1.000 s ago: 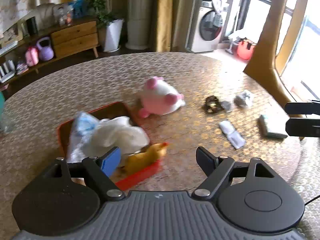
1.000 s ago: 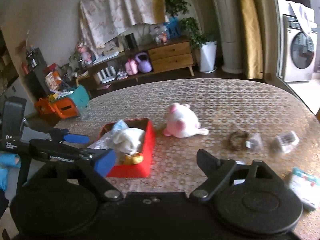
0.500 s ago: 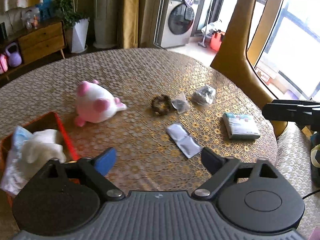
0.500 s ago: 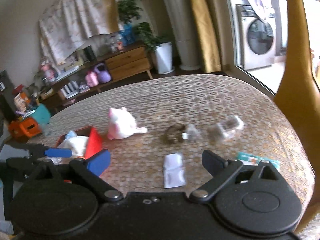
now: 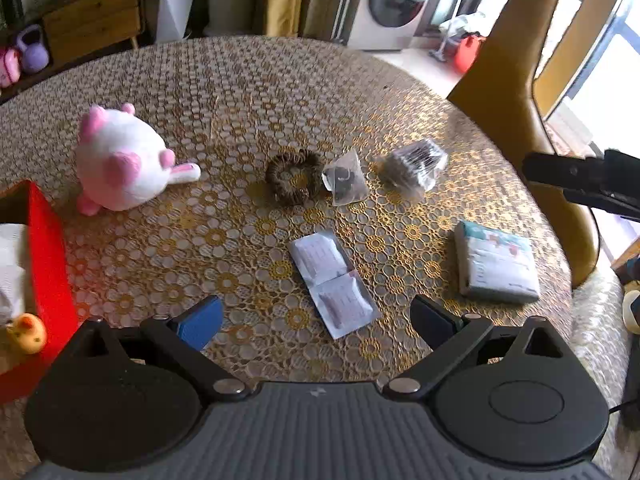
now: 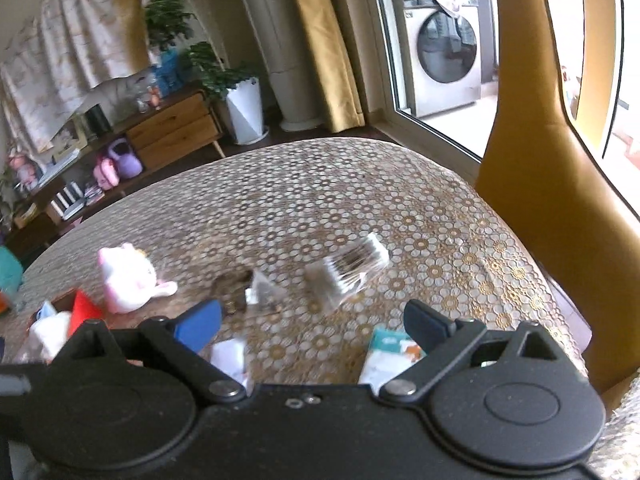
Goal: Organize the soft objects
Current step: 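Withdraw both tools from the tin toward the remaining small items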
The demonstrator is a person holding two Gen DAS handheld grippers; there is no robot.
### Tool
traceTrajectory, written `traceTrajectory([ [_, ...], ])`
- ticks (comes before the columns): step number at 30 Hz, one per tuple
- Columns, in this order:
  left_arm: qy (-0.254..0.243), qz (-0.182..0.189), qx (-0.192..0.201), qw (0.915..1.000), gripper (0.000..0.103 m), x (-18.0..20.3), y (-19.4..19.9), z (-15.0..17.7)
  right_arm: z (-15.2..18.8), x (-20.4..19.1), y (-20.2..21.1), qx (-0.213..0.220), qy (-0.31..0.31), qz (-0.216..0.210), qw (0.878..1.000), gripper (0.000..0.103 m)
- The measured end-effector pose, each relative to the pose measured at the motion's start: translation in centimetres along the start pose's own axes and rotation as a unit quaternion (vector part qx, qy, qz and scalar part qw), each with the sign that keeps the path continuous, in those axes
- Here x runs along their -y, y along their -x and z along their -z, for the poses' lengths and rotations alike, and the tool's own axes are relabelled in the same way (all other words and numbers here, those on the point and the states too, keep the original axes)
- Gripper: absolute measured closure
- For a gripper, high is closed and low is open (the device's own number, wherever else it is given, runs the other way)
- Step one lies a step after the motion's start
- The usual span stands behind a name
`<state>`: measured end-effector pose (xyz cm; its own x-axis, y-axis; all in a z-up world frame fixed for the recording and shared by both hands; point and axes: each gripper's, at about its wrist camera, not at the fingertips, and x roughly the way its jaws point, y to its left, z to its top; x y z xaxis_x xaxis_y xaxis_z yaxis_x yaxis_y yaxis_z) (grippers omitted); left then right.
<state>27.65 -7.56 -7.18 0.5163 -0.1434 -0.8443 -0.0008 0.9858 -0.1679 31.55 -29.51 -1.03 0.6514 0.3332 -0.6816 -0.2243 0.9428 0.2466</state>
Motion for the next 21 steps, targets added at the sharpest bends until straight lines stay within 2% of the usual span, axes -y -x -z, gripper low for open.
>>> traceTrajectory([
  [10,0.048,-0.033,-0.033,0.9977,0.002,1.0,-5.8,-1.6,-2.4,2.6,-7.4,-0.019,-0.036,0.03,0.999,0.005],
  [21,0.05,-0.078,-0.037,0.9951,0.002,1.9,-10.0,-1.5,-2.8,3.9,-14.9,-0.058,-0.054,0.06,0.995,0.008],
])
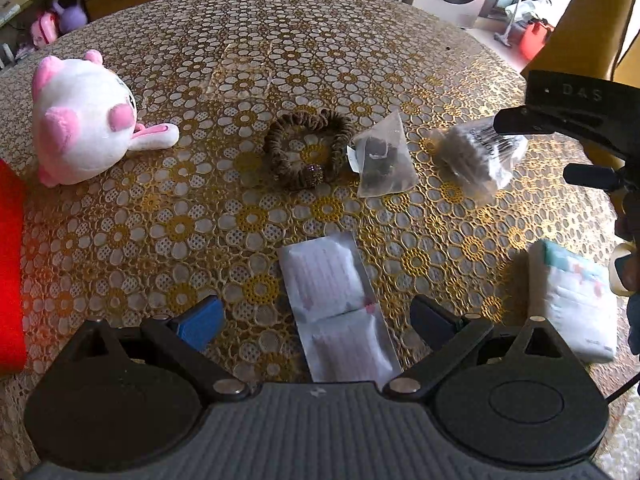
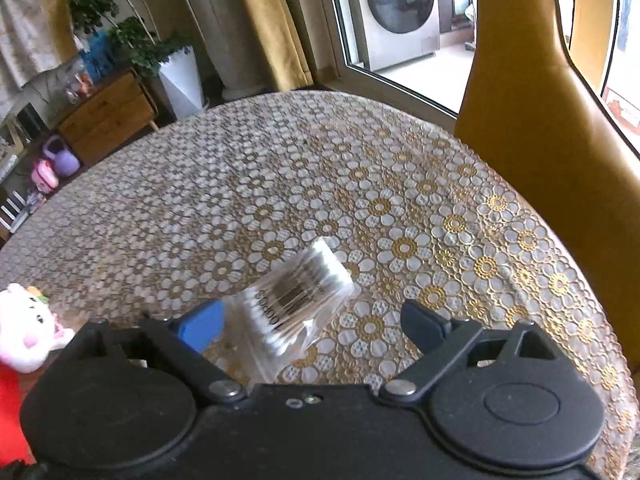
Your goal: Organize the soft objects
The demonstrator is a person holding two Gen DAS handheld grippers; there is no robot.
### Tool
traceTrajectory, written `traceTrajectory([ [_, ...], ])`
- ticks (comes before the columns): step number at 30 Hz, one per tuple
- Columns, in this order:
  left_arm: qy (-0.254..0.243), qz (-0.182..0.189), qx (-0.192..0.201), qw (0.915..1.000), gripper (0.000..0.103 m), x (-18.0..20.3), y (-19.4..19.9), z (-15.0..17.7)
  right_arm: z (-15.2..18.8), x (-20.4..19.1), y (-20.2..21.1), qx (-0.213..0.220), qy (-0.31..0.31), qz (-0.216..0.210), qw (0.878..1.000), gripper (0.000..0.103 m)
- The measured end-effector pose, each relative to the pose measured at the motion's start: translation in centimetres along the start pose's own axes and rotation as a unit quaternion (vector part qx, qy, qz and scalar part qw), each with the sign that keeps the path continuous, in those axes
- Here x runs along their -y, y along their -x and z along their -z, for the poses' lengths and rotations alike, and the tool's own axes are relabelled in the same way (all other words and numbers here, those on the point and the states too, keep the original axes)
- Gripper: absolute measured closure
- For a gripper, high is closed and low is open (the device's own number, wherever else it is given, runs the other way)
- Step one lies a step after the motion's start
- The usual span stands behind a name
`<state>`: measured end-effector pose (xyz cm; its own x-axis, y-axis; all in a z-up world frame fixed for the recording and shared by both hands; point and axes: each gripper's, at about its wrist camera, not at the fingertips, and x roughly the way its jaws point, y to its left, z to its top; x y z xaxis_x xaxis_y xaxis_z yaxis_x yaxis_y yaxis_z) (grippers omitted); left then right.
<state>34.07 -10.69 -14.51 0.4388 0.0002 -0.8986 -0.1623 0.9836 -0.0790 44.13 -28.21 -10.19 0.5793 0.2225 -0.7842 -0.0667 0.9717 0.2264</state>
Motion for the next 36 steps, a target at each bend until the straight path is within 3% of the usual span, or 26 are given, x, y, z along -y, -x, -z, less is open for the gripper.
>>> traceTrajectory([
  [9,-0.001,-0.028,0.018,0.9994,0.004,0.9,-1.4,-0.3,-0.4,-0.4,-3.0,-0.009,-0.003,0.013,1.0,0.013],
  [12,-0.009,-0.04,0.029,0.9987,0.011,1.2,-1.4,-0.3,-0.4,-0.9,-3.6,-0.011,0.006,0.016,1.0,0.022],
  [14,-0.015,-0.039,0.034,0.9986,0.015,1.3,-1.3,-0.2,-0.2,-1.4,-4.0,-0.008,0.014,0.02,1.0,0.022],
  [22,-0.015,-0.042,0.045,0.998,0.052,1.0,-0.6,-0.1,0.5,-2.6,-3.7,0.007,0.041,0.03,0.999,0.037],
  [25,-0.016,-0.037,0.045,0.9981,0.06,0.7,-0.5,-0.1,0.6,-2.6,-3.5,0.011,0.038,0.027,0.999,0.045],
  [30,-0.01,-0.024,0.045,0.9986,0.066,0.0,-0.3,-0.2,1.0,-2.9,-2.8,0.014,0.052,0.023,0.998,0.055],
  [36,0.006,-0.012,0.038,0.9992,0.07,-1.2,0.3,-0.2,1.4,-2.0,-1.1,0.015,0.046,-0.002,0.999,0.058],
])
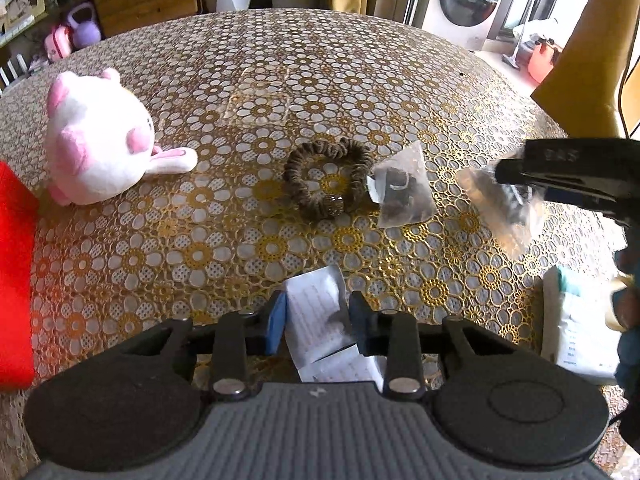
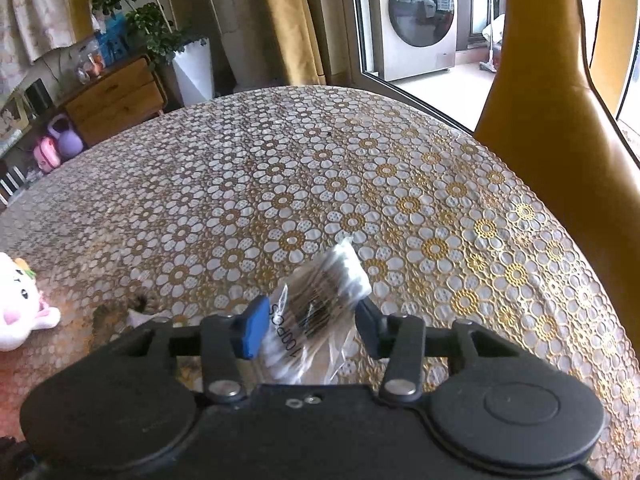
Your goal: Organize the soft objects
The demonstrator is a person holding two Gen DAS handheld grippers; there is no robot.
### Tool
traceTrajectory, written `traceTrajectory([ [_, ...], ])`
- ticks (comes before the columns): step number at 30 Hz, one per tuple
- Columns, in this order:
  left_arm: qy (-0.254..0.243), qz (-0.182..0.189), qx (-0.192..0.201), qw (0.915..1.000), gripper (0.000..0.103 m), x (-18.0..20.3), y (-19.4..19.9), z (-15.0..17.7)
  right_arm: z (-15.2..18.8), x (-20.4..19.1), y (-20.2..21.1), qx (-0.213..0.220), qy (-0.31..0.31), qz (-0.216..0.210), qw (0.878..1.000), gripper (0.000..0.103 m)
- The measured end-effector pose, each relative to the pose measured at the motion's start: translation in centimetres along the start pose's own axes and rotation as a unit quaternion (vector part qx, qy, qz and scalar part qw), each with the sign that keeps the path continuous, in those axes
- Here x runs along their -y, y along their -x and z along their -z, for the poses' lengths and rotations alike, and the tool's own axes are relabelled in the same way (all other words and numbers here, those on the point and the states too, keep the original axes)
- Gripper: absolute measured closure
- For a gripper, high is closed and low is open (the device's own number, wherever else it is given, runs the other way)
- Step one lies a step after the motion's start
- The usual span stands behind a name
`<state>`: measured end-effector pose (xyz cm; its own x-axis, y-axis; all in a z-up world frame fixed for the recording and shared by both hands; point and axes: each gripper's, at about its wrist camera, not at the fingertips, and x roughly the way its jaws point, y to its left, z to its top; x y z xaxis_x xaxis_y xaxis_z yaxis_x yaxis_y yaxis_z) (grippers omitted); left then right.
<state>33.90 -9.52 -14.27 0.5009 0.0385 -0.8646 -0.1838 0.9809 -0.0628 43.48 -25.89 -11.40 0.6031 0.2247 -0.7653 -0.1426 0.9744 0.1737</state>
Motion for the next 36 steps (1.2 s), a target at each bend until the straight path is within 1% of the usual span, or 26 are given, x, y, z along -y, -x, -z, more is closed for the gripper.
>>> traceTrajectory([
  [3,0.007,0.007,-0.004,0.9999,0.072,-0.6,0.2,0.1,0.3,0.2,1.3,0.003,0.005,-0.016,1.0,0.058],
  [5,0.006,0.01,-0.005,0.9999,0.086,-0.9,0.3,0.3,0.7,0.3,2.3,0.004,0.007,-0.027,1.0,0.059],
  [6,0.008,0.014,-0.008,0.9998,0.089,-1.0,0.3,0.3,1.0,0.3,2.9,0.004,0.007,-0.034,0.999,0.059],
  [8,0.012,0.022,-0.008,0.9996,0.089,-1.3,0.6,0.5,1.5,0.6,3.9,0.004,0.011,-0.042,0.999,0.059],
  [10,0.01,0.024,-0.005,0.9996,0.092,-1.5,0.9,0.7,2.1,0.7,5.0,0.004,0.016,-0.051,0.999,0.059],
  [13,0.009,0.033,-0.003,0.9994,0.093,-1.7,1.4,0.8,2.8,0.6,6.5,0.003,0.025,-0.064,0.998,0.059],
  [15,-0.001,0.055,-0.012,0.9984,0.092,-1.9,1.5,0.8,3.2,0.3,7.4,0.001,0.032,-0.075,0.997,0.059],
  [17,-0.008,0.069,-0.024,0.9973,0.092,-2.2,1.6,0.8,3.7,0.1,8.2,-0.002,0.039,-0.086,0.996,0.059],
  [22,-0.046,0.091,-0.048,0.9936,0.092,-2.6,1.4,0.6,5.8,0.2,9.9,-0.017,0.053,-0.101,0.993,0.059],
  [26,-0.071,0.104,-0.054,0.9906,0.091,-2.9,1.3,0.5,7.3,0.5,10.8,-0.023,0.063,-0.105,0.992,0.059],
  [27,-0.071,0.104,-0.054,0.9905,0.087,-3.0,1.3,0.4,7.5,0.5,10.9,-0.023,0.065,-0.105,0.992,0.059],
  [28,-0.068,0.104,-0.055,0.9907,0.077,-3.1,1.2,0.4,7.8,0.6,10.9,-0.024,0.066,-0.106,0.992,0.059],
  [29,-0.063,0.105,-0.059,0.9907,0.069,-3.3,1.0,0.3,8.0,0.7,11.0,-0.025,0.067,-0.106,0.992,0.059],
  [30,-0.056,0.108,-0.06,0.9908,0.042,-3.3,0.8,0.2,8.2,0.7,11.0,-0.025,0.067,-0.107,0.992,0.059],
  [31,-0.048,0.107,-0.058,0.9914,0.019,-3.3,0.8,0.1,8.4,0.8,11.0,-0.025,0.067,-0.107,0.992,0.059],
  [33,-0.041,0.097,-0.047,0.9933,0.017,-3.1,0.9,0.0,8.7,0.8,11.0,-0.025,0.068,-0.108,0.992,0.058],
  [34,-0.038,0.086,-0.046,0.9945,0.017,-2.9,0.7,-0.1,8.9,0.8,11.0,-0.024,0.069,-0.108,0.991,0.058],
  [36,-0.033,0.078,-0.048,0.9953,0.017,-2.4,0.2,-0.3,9.3,0.9,11.0,-0.025,0.072,-0.11,0.991,0.058],
])
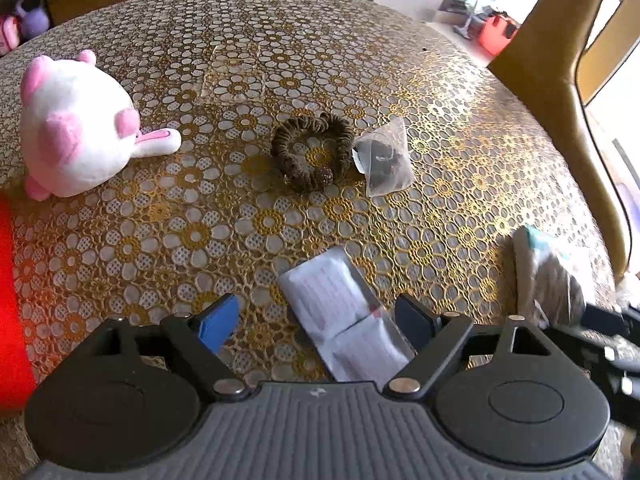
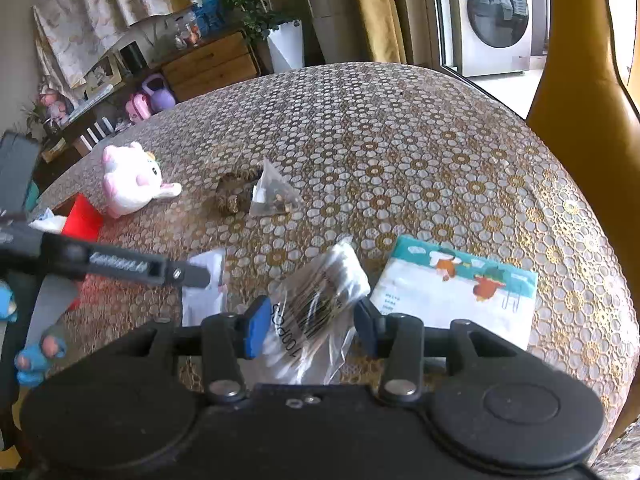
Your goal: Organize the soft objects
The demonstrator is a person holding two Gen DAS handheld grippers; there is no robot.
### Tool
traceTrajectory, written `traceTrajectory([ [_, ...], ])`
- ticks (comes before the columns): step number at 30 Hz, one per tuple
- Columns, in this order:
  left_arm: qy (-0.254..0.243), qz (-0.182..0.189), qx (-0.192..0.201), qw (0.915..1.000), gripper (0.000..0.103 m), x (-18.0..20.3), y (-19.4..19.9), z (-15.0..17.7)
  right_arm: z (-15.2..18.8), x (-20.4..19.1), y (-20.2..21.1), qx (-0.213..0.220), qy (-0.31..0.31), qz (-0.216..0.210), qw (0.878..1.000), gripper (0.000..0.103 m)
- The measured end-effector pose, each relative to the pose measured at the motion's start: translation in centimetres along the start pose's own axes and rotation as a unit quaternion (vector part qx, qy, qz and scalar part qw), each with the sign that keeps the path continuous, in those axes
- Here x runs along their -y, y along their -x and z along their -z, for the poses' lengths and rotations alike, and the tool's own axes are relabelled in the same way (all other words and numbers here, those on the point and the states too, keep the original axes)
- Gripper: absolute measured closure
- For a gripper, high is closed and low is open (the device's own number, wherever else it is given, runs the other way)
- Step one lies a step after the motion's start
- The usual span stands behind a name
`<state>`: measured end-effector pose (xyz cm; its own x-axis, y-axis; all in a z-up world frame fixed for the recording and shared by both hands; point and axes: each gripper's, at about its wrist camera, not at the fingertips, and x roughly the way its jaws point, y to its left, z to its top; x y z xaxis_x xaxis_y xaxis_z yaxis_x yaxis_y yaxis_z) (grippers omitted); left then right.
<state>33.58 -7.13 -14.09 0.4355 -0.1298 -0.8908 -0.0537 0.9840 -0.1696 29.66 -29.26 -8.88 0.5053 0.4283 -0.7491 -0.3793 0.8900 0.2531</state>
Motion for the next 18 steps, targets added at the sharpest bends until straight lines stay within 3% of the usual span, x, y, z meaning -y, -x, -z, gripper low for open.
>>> traceTrajectory([
  [6,0.05,-0.052,0.007,0.9974,0.017,1.3,-1.1,-0.2,0.9,0.5,-0.1,-0.004,-0.002,0.001,1.0,0.058],
  [10,0.036,-0.101,0.011,0.9942,0.017,3.1,-1.7,0.1,1.1,0.8,-0.2,-0.003,-0.003,0.003,1.0,0.058],
  [14,0.039,-0.118,0.021,0.992,0.019,3.6,-1.7,0.4,1.3,1.0,-0.2,-0.004,-0.003,0.0,1.0,0.058],
  [17,0.04,-0.115,0.03,0.9921,0.032,4.0,-1.4,0.5,1.5,1.1,-0.2,-0.006,-0.001,-0.001,1.0,0.059],
  [18,0.033,-0.118,0.037,0.9917,0.051,4.2,-1.2,0.6,1.6,1.1,-0.2,-0.006,-0.001,-0.002,1.0,0.059],
])
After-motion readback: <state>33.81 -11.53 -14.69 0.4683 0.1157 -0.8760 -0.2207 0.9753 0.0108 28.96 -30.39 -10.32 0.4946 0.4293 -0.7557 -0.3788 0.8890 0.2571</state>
